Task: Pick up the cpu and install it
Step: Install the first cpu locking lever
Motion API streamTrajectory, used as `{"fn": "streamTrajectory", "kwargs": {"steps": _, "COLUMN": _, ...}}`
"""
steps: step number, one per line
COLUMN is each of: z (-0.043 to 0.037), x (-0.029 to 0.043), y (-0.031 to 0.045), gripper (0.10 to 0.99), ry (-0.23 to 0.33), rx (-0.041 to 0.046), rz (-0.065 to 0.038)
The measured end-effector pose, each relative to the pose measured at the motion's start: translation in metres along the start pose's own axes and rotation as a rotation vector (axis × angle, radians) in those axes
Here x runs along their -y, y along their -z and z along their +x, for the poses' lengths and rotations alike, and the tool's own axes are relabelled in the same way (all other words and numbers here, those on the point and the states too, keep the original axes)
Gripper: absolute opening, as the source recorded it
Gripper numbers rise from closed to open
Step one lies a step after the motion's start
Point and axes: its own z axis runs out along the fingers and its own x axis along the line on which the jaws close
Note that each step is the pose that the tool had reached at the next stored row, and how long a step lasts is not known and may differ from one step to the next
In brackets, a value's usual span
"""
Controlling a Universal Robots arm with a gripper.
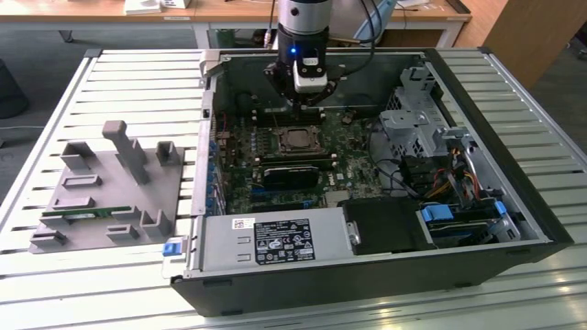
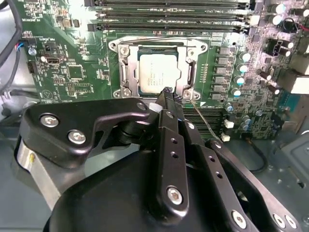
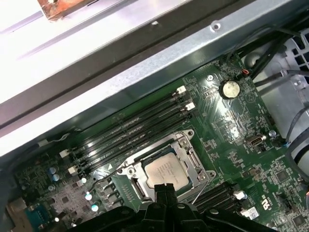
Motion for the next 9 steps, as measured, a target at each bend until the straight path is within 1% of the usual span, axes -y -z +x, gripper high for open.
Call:
{"fn": "streamTrajectory", "kwargs": {"steps": 4, "z": 0.0000, "x": 0.0000, "y": 0.0000, "gripper": 0.106, "ry": 0.034, "rx": -0.0002, "rz": 0.000}}
{"fn": "streamTrajectory", "kwargs": {"steps": 9, "z": 0.0000, "x": 0.0000, "y": 0.0000, "gripper": 0.106, "ry": 0.088, "rx": -0.0007, "rz": -0.001}}
